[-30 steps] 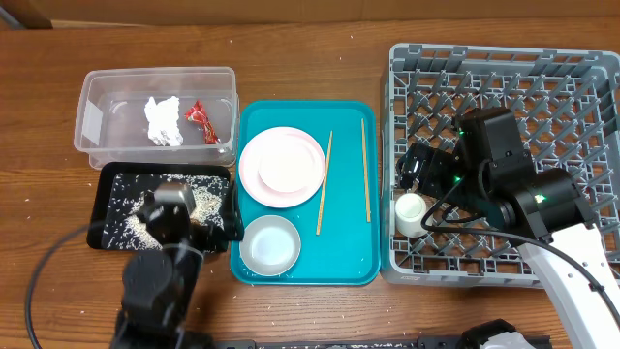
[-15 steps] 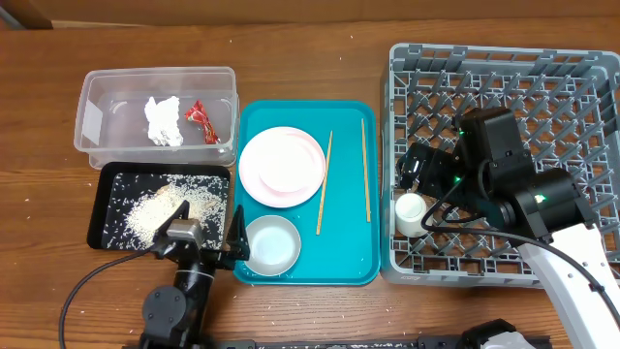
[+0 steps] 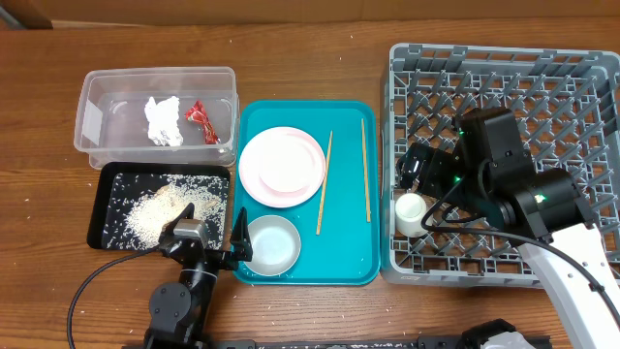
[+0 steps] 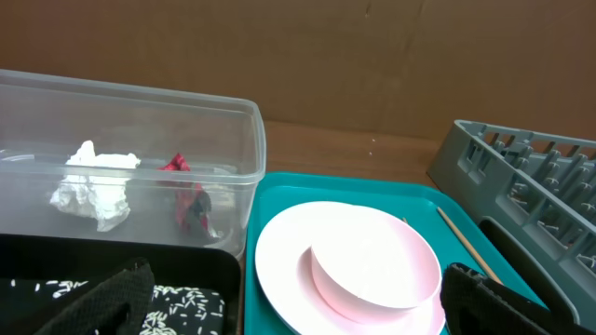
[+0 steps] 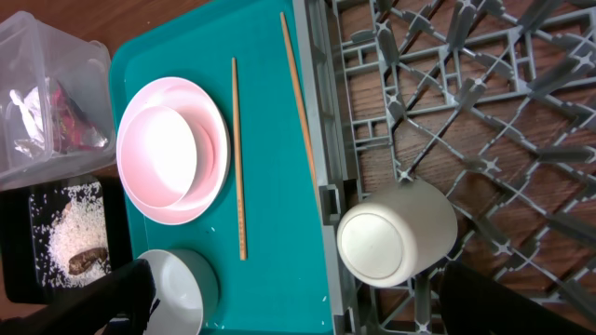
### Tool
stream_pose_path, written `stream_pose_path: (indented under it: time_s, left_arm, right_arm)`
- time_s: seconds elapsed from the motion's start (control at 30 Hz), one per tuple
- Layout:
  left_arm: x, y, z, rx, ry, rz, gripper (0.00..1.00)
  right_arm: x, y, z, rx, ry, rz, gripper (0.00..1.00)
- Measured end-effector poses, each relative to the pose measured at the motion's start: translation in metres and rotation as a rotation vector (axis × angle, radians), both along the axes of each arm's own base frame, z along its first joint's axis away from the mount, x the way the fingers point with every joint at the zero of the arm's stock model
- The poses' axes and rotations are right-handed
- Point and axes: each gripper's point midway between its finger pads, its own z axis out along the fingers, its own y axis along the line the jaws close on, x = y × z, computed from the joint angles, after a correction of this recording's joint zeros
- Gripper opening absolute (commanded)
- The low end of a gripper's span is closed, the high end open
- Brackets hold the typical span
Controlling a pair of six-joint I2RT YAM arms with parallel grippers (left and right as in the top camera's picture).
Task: Sort waste into correct bins and load items into the dishwasher
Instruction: 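Reach the right gripper to the pink bowl on the plate and grasp it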
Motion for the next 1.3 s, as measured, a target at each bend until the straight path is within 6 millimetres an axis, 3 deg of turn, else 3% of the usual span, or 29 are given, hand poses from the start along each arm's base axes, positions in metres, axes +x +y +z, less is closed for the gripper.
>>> stream_pose_path:
  time_s: [0.2, 0.37, 0.43, 0.53, 0.6, 0.67, 0.8, 1.0, 1.1, 1.17, 1.3]
  left_arm:
    - [0.0, 0.0, 0.0, 0.0, 0.0, -0.002, 1.0]
    - [0.0, 0.0, 0.0, 0.0, 0.0, -0.003, 1.0]
    - [0.0, 0.0, 0.0, 0.0, 0.0, -0.003, 1.0]
    - [0.0, 0.0, 0.0, 0.0, 0.0, -0.003, 1.0]
    - [0.0, 0.0, 0.0, 0.0, 0.0, -0.003, 1.0]
    - [0.0, -0.001, 0.0, 0.0, 0.0, -0.003, 1.0]
    - [0.0, -0.001, 0.0, 0.0, 0.0, -0.003, 1.0]
    - [0.0, 0.0, 0.0, 0.0, 0.0, -0.003, 1.0]
    - [0.0, -0.001, 0.0, 0.0, 0.0, -0.003, 1.0]
    - [0.0, -0.001, 0.0, 0.0, 0.0, -0.003, 1.0]
    - [0.0, 0.0, 0.0, 0.0, 0.0, -0.003, 1.0]
  right_arm:
    - [0.001, 0.0, 0.0, 0.001, -0.003, 0.0, 1.0]
    - [0.022, 0.01, 0.017, 0.051, -0.111, 0.01, 0.98]
    - [0.03, 0.027, 0.03, 0.129, -0.162, 0.061, 0.89]
    - [0.028, 0.057, 0.039, 0.208, -0.189, 0.17, 0.89]
    - [0.018, 0.082, 0.033, 0.22, -0.164, 0.257, 0.89]
    - [0.01, 0.108, 0.016, 0.194, -0.118, 0.331, 0.89]
    - [0.011, 0.145, -0.039, 0.078, -0.023, 0.374, 0.85]
    - [0.055, 0.169, -0.122, -0.019, 0.024, 0.296, 0.78]
    - [0.074, 0.183, -0.148, -0.005, 0.003, 0.289, 0.67]
    - [0.08, 0.187, -0.162, -0.003, 0.006, 0.287, 0.54]
    - [0.085, 0.189, -0.168, 0.009, 0.003, 0.27, 0.51]
